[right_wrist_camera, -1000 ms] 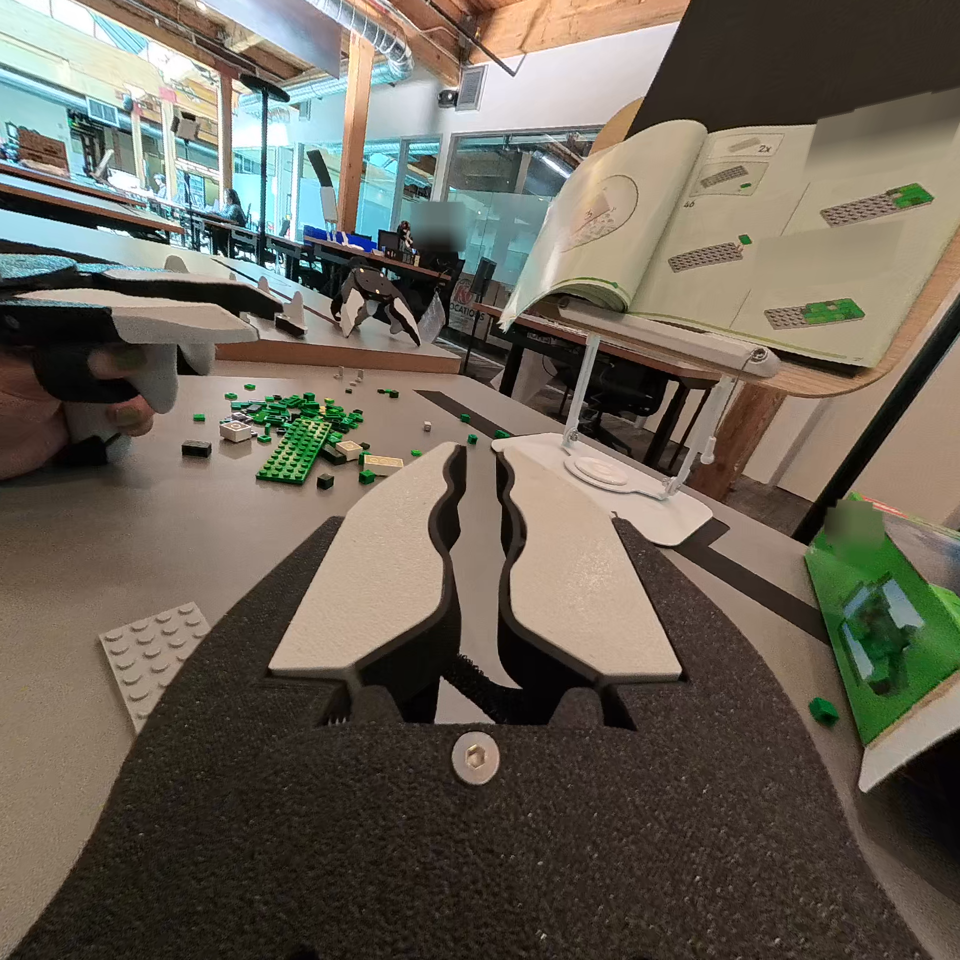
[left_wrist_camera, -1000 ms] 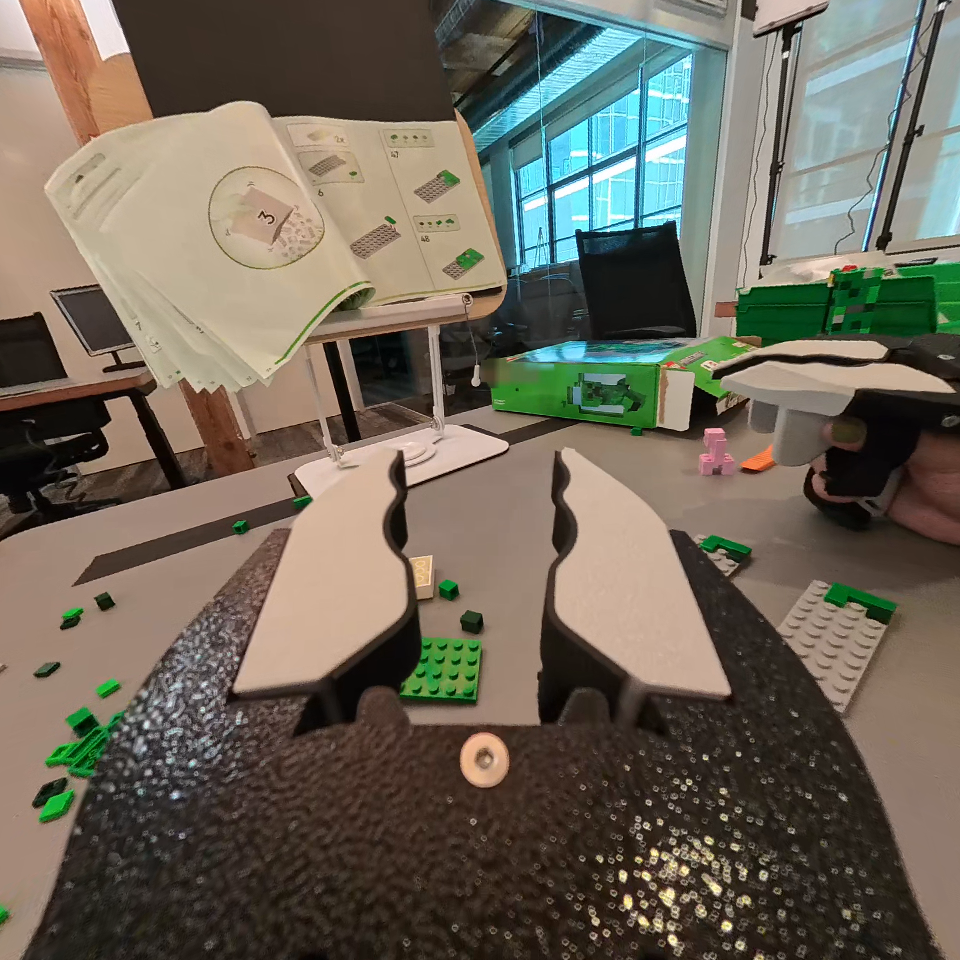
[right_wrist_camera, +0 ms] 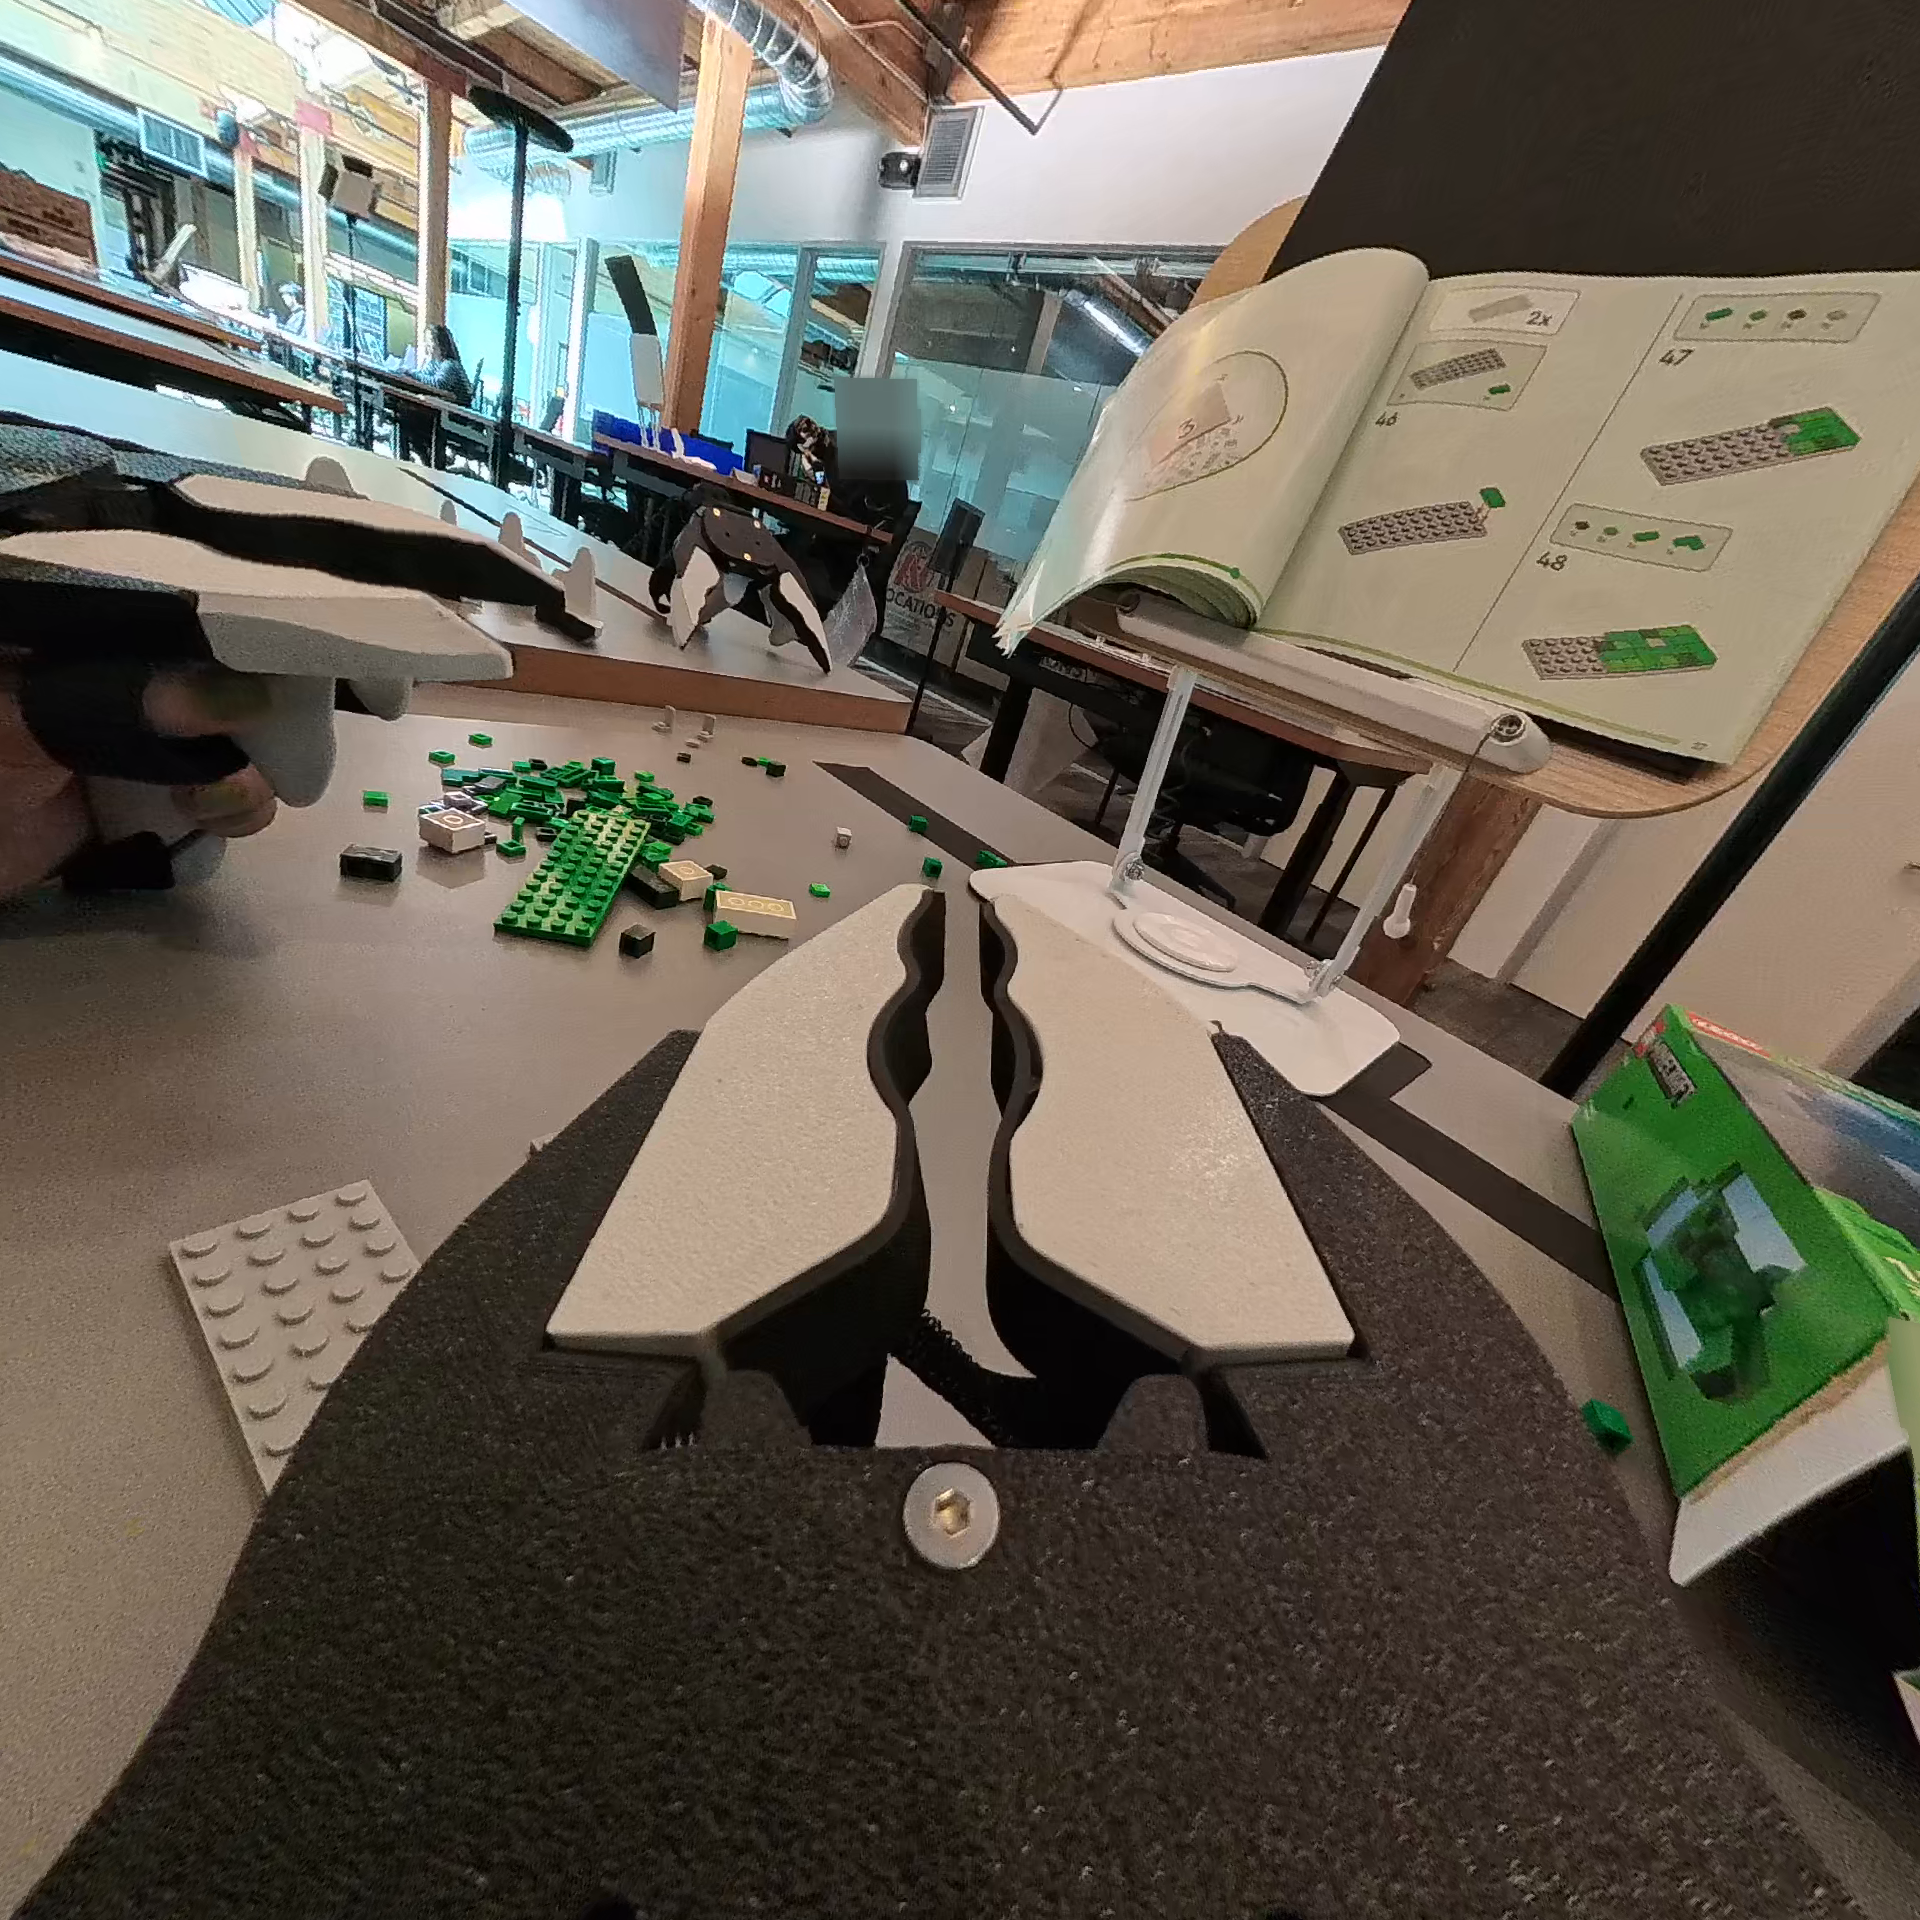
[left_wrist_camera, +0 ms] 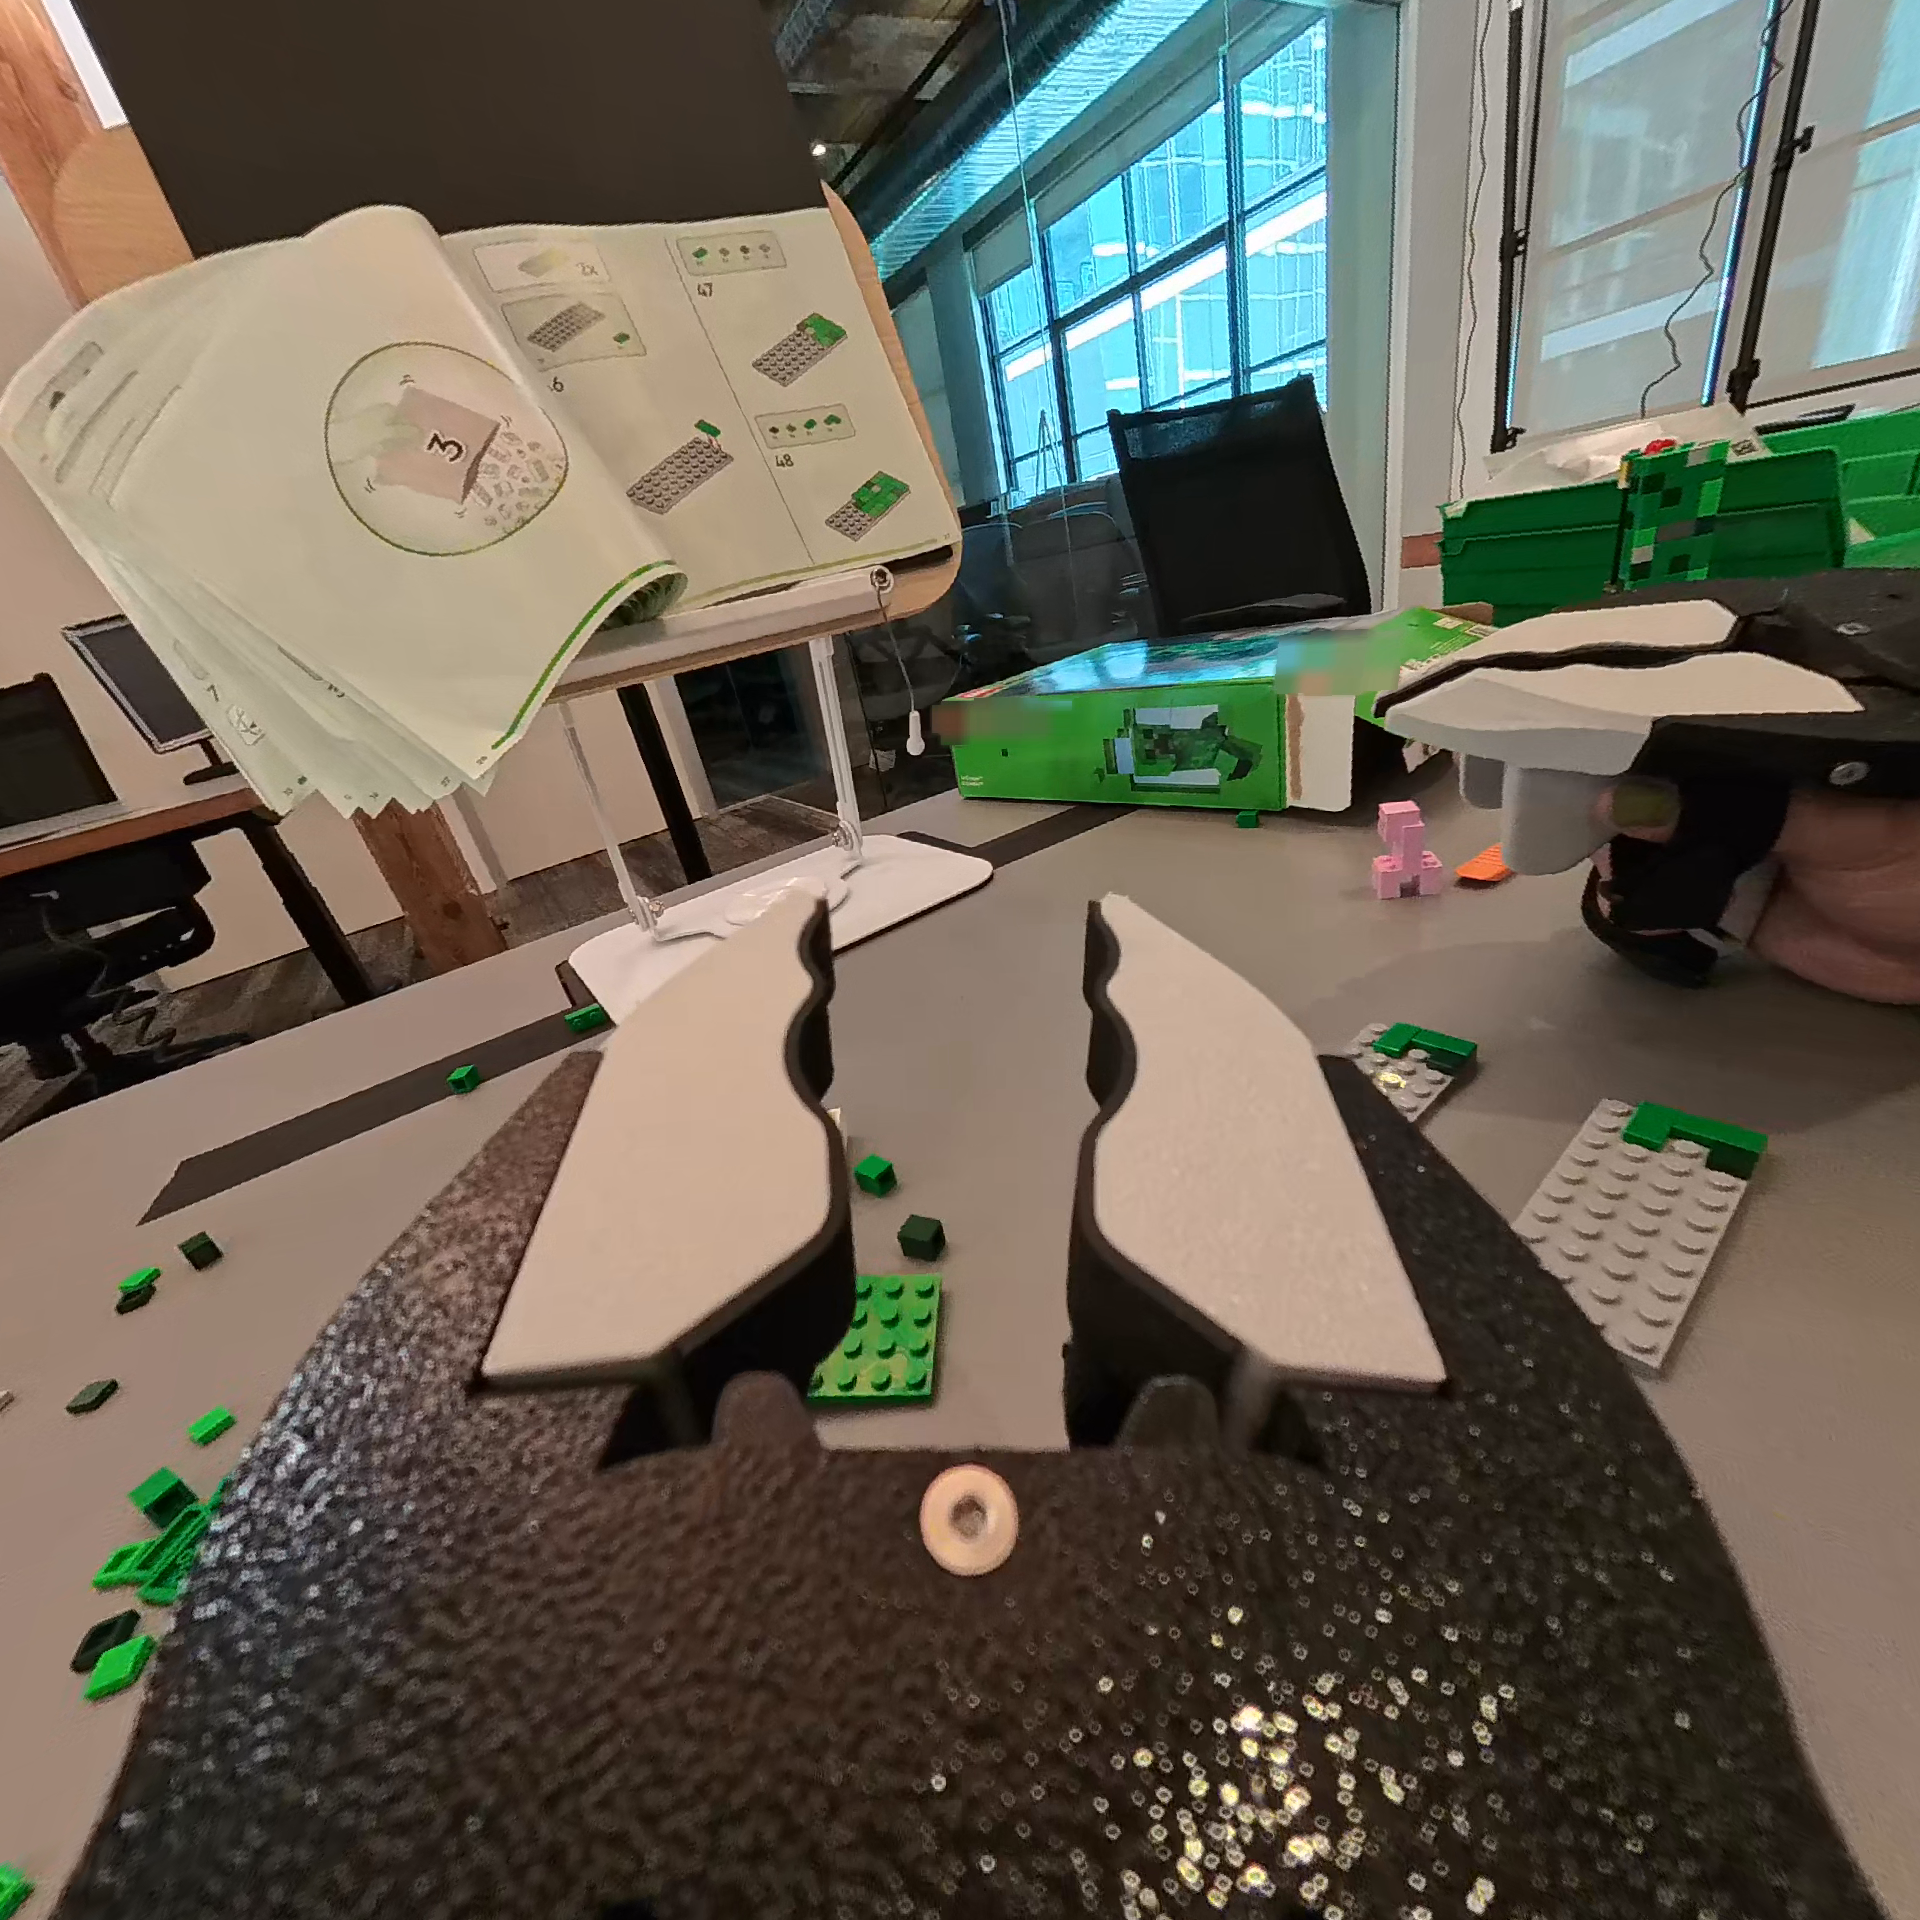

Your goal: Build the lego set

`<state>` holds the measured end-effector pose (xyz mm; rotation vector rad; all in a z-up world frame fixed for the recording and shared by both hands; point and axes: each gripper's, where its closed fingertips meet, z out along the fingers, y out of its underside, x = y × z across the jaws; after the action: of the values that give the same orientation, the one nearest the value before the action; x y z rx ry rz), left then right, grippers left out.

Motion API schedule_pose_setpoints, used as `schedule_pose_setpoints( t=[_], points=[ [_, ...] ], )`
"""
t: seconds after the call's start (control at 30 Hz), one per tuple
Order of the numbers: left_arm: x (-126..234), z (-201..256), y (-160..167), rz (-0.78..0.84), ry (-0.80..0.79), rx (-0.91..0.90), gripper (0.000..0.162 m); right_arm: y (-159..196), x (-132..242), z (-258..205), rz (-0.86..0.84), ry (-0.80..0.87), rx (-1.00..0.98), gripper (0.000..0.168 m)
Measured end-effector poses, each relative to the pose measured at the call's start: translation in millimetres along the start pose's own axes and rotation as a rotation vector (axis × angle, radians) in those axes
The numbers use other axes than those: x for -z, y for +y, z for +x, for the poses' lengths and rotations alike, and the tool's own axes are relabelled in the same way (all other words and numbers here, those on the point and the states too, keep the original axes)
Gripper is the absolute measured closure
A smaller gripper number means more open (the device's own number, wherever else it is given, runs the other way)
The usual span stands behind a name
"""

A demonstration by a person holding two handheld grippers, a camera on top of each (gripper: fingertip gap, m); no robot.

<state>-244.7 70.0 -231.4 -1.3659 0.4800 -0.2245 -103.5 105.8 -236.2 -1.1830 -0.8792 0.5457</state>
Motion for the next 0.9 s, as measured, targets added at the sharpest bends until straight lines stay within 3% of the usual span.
schedule_pose_setpoints(
  t=[0.77,0.9],
  points=[
    [-5,11,3,-0.032,0.052,-0.026,0.118,0,1,0,0.001,0.004,-0.009,0.163],
    [9,-19,-8,-0.062,-0.068,-0.047,0.116,0,1,-2,-0.001,-0.002,-0.001,0.163]
  ],
)
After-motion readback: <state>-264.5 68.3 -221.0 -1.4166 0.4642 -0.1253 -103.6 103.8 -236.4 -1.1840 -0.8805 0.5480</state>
